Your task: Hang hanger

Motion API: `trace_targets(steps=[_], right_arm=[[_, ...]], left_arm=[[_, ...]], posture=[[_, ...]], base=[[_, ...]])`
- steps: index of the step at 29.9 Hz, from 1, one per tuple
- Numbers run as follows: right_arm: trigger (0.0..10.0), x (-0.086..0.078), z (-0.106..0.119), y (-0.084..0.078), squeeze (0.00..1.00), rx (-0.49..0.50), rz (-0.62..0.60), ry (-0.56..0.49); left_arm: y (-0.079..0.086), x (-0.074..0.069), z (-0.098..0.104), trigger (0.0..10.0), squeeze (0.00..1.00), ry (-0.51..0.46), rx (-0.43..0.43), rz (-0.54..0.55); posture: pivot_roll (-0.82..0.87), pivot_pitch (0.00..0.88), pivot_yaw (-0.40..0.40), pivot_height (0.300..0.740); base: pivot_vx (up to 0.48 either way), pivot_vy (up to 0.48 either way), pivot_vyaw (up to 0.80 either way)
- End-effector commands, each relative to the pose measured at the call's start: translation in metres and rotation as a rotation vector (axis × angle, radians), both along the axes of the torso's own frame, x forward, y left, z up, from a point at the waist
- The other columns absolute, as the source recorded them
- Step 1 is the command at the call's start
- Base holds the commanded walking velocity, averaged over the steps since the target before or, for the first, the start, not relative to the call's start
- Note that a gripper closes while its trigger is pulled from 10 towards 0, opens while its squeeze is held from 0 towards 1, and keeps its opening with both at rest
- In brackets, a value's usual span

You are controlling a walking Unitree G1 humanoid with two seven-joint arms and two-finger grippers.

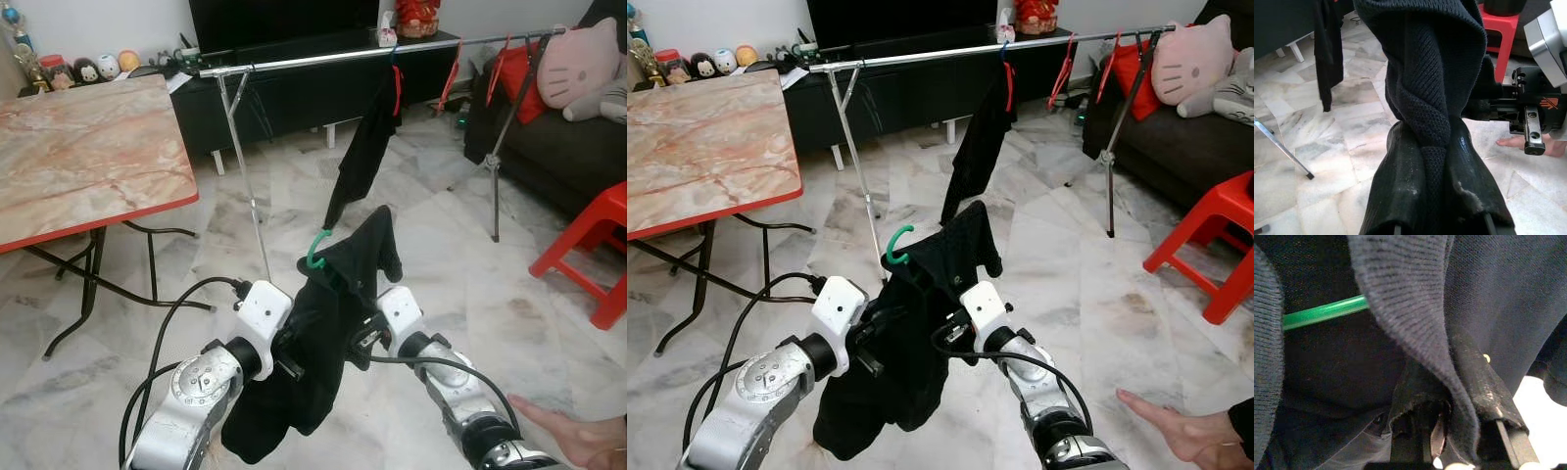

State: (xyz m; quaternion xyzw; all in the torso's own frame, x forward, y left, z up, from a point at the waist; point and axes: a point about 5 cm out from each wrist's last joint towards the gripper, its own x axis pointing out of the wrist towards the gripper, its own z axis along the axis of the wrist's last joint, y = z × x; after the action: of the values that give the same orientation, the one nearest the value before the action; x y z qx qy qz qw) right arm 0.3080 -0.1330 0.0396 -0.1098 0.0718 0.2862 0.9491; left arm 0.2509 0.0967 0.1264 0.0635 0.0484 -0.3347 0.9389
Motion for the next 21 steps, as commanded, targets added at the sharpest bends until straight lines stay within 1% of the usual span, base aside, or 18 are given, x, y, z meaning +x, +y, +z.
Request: trace_targets(steps=[1, 7, 11, 13, 14, 15, 17, 20, 21], right_arm=[[0.0, 0.002, 0.002, 0.004, 0.00, -0.006, 0.011, -0.005], [0.0, 0.003, 0.003, 0.004, 0.00, -0.007, 0.007, -0.005], [0.0, 0.003, 0.003, 0.003, 0.00, -0.018, 0.008, -0.008], [0.0, 0.003, 0.003, 0.003, 0.00, -0.030, 0.014, -0.007], [0.0, 0.003, 0.003, 0.002, 0.00, -0.039, 0.018, -0.005], [0.0, 0.003, 0.003, 0.002, 0.00, -0.039, 0.018, -0.005], [0.0, 0.003, 0.002, 0.001, 0.00, -0.049, 0.024, -0.003], [0.0, 0.003, 0.002, 0.001, 0.00, -0.051, 0.024, -0.003], [0.0, 0.003, 0.001, 0.000, 0.00, -0.060, 0.037, 0.008]], left_arm=[[0.002, 0.000, 0.011, 10.0, 0.00, -0.038, -0.019, 0.004], [0.002, -0.001, 0.009, 10.0, 0.00, -0.032, -0.014, 0.000], [0.008, -0.002, 0.007, 10.0, 0.00, -0.024, 0.011, 0.005], [0.014, -0.003, 0.003, 10.0, 0.00, -0.017, 0.052, 0.009], [0.018, -0.004, -0.002, 10.0, 0.00, -0.008, 0.103, 0.009], [0.018, -0.004, -0.002, 10.0, 0.00, -0.008, 0.103, 0.009], [0.024, -0.006, -0.009, 10.0, 0.00, 0.003, 0.164, 0.009], [0.025, -0.006, -0.010, 10.0, 0.00, 0.004, 0.175, 0.009], [0.041, -0.009, -0.026, 10.0, 0.00, 0.028, 0.328, 0.025]], posture=[[-0.04, 0.000, 0.026, 0.732], [-0.04, 0.000, 0.027, 0.732], [-0.04, 0.000, 0.026, 0.732], [-0.04, 0.000, 0.026, 0.732], [-0.04, 0.000, 0.026, 0.732], [-0.04, 0.000, 0.026, 0.732], [-0.04, 0.000, 0.026, 0.732], [-0.04, 0.000, 0.026, 0.732], [-0.04, 0.000, 0.025, 0.732]], base=[[0.000, 0.000, 0.00], [0.000, 0.000, 0.00], [0.000, 0.000, 0.00], [0.000, 0.000, 0.00], [0.000, 0.000, 0.00], [0.000, 0.000, 0.00], [0.000, 0.000, 0.00], [0.000, 0.000, 0.00], [0.000, 0.000, 0.00]])
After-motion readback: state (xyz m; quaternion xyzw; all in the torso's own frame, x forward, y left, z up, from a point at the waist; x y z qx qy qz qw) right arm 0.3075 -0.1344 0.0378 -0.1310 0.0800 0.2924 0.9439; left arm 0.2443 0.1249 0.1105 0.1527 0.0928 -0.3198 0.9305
